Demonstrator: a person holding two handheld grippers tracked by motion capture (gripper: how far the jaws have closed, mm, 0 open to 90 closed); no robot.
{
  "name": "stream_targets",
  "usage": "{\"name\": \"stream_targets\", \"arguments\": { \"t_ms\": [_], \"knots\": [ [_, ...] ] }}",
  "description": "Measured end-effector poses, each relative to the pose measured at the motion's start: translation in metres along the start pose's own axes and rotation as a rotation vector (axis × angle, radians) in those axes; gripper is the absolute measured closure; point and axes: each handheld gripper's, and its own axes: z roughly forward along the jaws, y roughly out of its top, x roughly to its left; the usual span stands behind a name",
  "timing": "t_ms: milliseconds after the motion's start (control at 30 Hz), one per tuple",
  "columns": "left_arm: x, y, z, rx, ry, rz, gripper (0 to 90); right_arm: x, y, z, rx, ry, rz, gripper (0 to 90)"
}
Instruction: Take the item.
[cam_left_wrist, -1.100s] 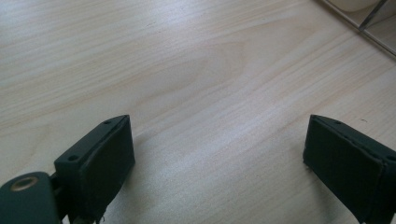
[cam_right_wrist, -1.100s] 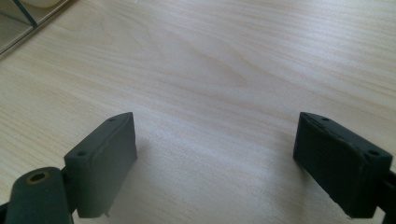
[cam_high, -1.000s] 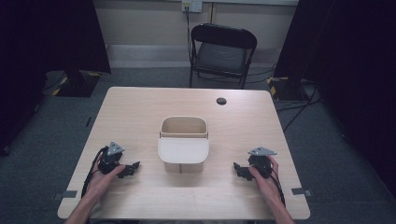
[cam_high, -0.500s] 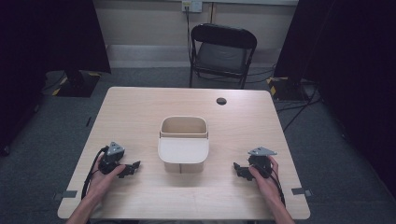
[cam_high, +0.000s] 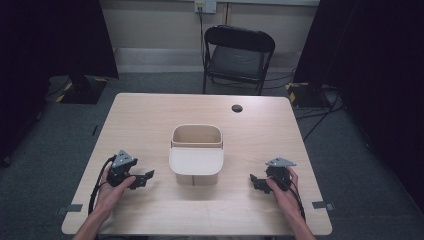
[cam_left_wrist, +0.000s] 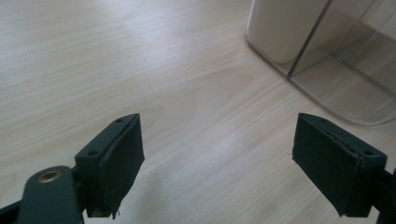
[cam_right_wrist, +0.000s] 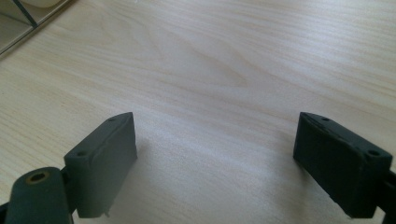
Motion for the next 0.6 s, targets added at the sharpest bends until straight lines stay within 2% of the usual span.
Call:
{"name": "stream_targets", "arguments": {
  "t_ms": [267,367,600],
  "knots": [
    [-0.007,0.007,-0.005,-0.052,-0.022,0.012,16.0,0.0,0.0,0.0,0.0,0.0,0.0,12.8],
    [-0.013,0.013,-0.008,-0.089,-0.04,0.031,16.0,0.0,0.0,0.0,0.0,0.0,0.0,12.8],
    [-0.023,0.02,-0.011,-0.126,-0.062,0.045,16.3,0.0,0.0,0.0,0.0,-0.001,0.0,12.7]
  ]
}}
